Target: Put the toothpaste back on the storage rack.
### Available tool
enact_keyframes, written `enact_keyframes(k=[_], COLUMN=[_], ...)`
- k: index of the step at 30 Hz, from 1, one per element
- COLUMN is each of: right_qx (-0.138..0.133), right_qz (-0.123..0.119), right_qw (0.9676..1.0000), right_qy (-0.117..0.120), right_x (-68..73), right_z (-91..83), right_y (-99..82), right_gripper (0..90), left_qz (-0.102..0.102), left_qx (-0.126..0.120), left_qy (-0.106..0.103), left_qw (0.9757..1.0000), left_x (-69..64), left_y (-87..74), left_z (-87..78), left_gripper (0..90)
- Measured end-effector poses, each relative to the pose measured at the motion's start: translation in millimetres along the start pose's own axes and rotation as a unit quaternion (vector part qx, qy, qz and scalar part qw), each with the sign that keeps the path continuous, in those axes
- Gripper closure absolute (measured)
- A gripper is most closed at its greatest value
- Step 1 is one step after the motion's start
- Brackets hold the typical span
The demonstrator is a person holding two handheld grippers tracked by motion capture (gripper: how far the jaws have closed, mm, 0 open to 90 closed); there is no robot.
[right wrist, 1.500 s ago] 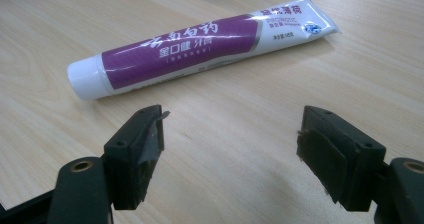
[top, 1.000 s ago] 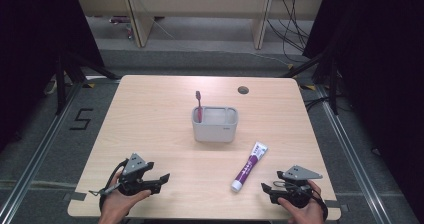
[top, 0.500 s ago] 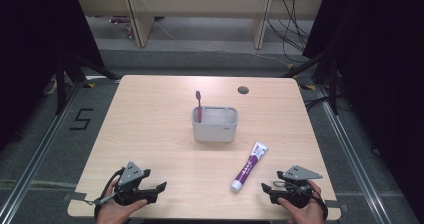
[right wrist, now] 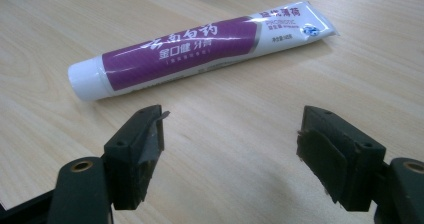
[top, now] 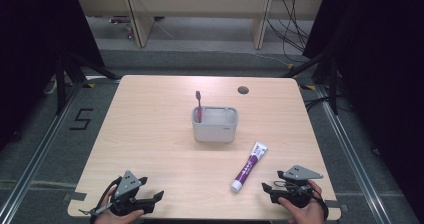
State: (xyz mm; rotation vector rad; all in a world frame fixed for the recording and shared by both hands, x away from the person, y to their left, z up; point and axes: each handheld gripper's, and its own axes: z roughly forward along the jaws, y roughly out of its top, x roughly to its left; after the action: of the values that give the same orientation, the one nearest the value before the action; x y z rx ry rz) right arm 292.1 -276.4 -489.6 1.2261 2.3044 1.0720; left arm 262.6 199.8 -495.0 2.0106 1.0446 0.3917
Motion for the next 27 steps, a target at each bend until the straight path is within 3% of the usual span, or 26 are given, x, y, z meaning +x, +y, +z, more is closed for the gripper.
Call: enact_keyframes(k=[1, 2, 3, 4, 5, 7, 8, 9, 10, 12, 15, 16, 18, 21, 23, 27], right_qx=[-0.002, -0.003, -0.006, -0.001, -0.011, -0.009, -0.018, -0.024, -0.023, -0.024, -0.025, -0.025, -0.028, -0.025, -0.030, -0.027], right_qz=[0.000, 0.009, 0.005, 0.020, 0.002, 0.020, 0.021, 0.002, 0.012, 0.006, -0.011, 0.001, -0.008, -0.023, -0.049, -0.057], right_qw=[1.0000, 1.0000, 1.0000, 0.9998, 0.9999, 0.9997, 0.9995, 0.9997, 0.9995, 0.9996, 0.9995, 0.9995, 0.9994, 0.9991, 0.9979, 0.9969], right_qy=[-0.001, -0.001, -0.004, 0.000, 0.001, 0.008, 0.013, 0.011, 0.016, 0.015, 0.013, 0.019, 0.021, 0.024, 0.029, 0.047], right_x=[-0.6, 0.4, -0.3, 2.4, 0.1, 3.2, 4.3, 2.4, 5.3, 6.8, 7.0, 9.4, 10.7, 14.9, 17.4, 26.4], right_z=[-0.5, -0.5, -0.4, -0.8, 0.2, -0.7, -0.6, -1.3, -2.2, -2.9, -4.5, -4.7, -5.4, -4.8, -1.5, 2.4], right_y=[0.2, 0.4, 0.6, 1.1, 2.0, 3.8, 5.6, 7.0, 8.3, 10.9, 13.4, 14.3, 16.9, 20.6, 23.4, 27.3], right_gripper=[27.0, 27.0, 27.2, 27.5, 27.9, 29.4, 30.4, 32.0, 34.1, 36.0, 45.2, 48.1, 54.1, 63.1, 69.9, 80.9], left_qz=[0.006, -0.007, 0.003, 0.005, -0.004, 0.005, 0.000, 0.005, 0.007, 0.008, 0.011, 0.007, 0.009, 0.011, 0.013, 0.011], left_qx=[0.006, -0.009, 0.006, 0.000, -0.007, 0.004, -0.001, 0.003, 0.010, 0.008, 0.007, 0.007, 0.014, 0.015, 0.013, 0.015], left_qy=[0.000, -0.001, 0.003, -0.001, 0.001, 0.002, 0.001, 0.002, 0.003, -0.003, -0.002, 0.001, 0.001, -0.002, -0.004, 0.000], left_qw=[1.0000, 0.9999, 1.0000, 1.0000, 1.0000, 1.0000, 1.0000, 1.0000, 0.9999, 0.9999, 0.9999, 1.0000, 0.9999, 0.9998, 0.9998, 0.9998], left_x=[-0.1, -2.2, -1.6, -1.1, -2.7, -1.9, -2.8, -2.5, -2.7, -2.4, 0.0, 0.0, 0.8, -0.3, -0.6, 0.9], left_y=[-0.5, -1.5, -1.5, -2.4, -2.9, -4.3, -5.1, -5.5, -5.5, -6.3, -7.0, -7.5, -7.9, -8.1, -8.1, -7.9], left_z=[-0.8, 1.5, -1.5, -1.2, -0.4, -2.1, -1.2, -1.7, -2.5, -2.2, -2.5, -2.4, -2.4, -1.4, -0.6, -2.2], left_gripper=[23.4, 23.1, 23.1, 23.0, 22.8, 22.3, 21.9, 21.5, 21.2, 21.1, 21.0, 21.0, 21.0, 21.1, 21.7, 22.1])
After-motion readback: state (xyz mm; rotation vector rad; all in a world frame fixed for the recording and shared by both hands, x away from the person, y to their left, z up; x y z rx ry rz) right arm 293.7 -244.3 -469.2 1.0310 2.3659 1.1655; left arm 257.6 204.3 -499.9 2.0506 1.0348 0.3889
